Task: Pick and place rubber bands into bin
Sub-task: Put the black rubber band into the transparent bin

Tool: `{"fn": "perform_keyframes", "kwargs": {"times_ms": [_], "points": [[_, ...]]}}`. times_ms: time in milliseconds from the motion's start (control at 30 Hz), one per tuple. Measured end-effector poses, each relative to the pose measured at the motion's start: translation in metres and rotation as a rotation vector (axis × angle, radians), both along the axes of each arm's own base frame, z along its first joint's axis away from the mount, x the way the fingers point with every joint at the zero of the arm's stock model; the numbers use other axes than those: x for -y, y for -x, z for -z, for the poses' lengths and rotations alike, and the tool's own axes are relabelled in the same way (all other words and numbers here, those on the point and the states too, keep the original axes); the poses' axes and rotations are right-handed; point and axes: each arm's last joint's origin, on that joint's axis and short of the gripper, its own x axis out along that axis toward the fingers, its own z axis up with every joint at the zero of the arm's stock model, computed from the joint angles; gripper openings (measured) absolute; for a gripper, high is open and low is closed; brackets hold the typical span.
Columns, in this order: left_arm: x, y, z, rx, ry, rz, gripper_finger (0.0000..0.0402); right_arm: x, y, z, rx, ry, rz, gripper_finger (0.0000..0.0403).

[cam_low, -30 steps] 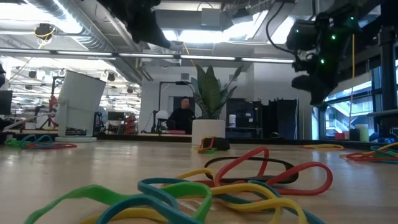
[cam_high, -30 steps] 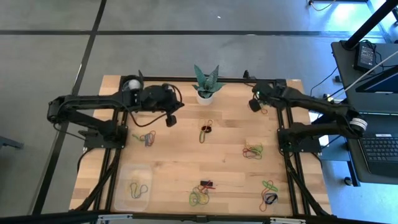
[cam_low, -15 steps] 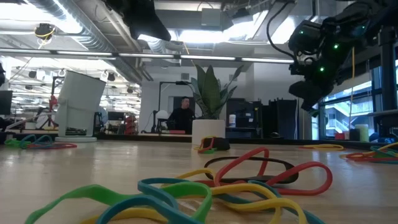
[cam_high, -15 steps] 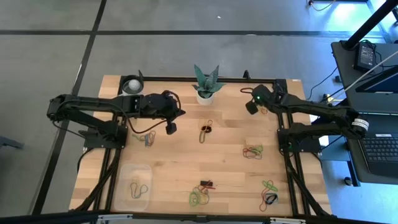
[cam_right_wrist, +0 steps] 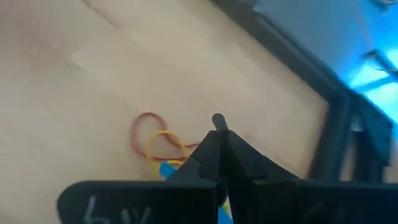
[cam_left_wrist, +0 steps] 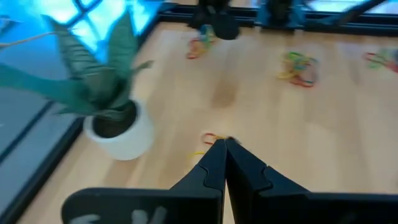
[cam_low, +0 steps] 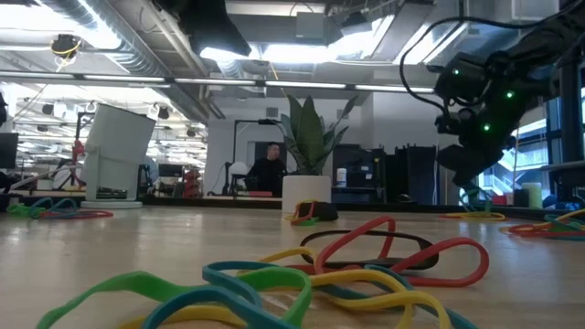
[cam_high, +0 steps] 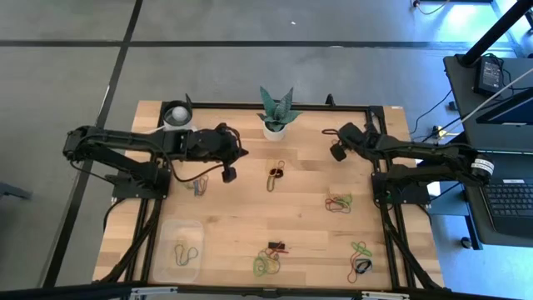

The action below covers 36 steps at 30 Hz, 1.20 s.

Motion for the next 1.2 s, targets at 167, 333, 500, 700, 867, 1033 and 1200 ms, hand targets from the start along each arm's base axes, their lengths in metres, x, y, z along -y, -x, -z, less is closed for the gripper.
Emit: {"fn": "perform_keyframes", "kwargs": {"times_ms": [167, 333, 500, 700, 867, 1033, 1200], "points": [[-0.008, 0.001, 0.0, -0.002, -0.036, -0.082, 0.0004, 0.002, -0.005, -0.002, 0.06, 0.017, -0.03, 0.0009], [-0.015, 0.002, 0.0, -0.003, -0.043, -0.12, 0.0004, 0.001, -0.007, -0.001, 0.15, -0.054, -0.031, 0.001], [-0.021, 0.003, 0.0, -0.006, -0.049, -0.138, 0.0004, 0.004, -0.002, -0.003, 0.026, 0.063, 0.025, 0.001], [-0.027, 0.004, 0.0, -0.016, -0.07, -0.152, 0.0004, 0.006, -0.008, -0.006, 0.094, 0.063, -0.048, 0.001], [-0.031, 0.004, 0.0, -0.017, -0.07, -0.167, 0.0004, 0.006, -0.005, -0.005, 0.035, 0.091, -0.006, 0.001], [-0.032, 0.005, 0.0, -0.017, -0.071, -0.175, 0.0004, 0.004, -0.006, -0.004, 0.033, 0.032, -0.099, 0.001], [-0.032, 0.005, 0.0, -0.017, -0.071, -0.174, 0.0004, 0.002, -0.008, 0.006, 0.025, -0.086, -0.154, 0.001]]}}
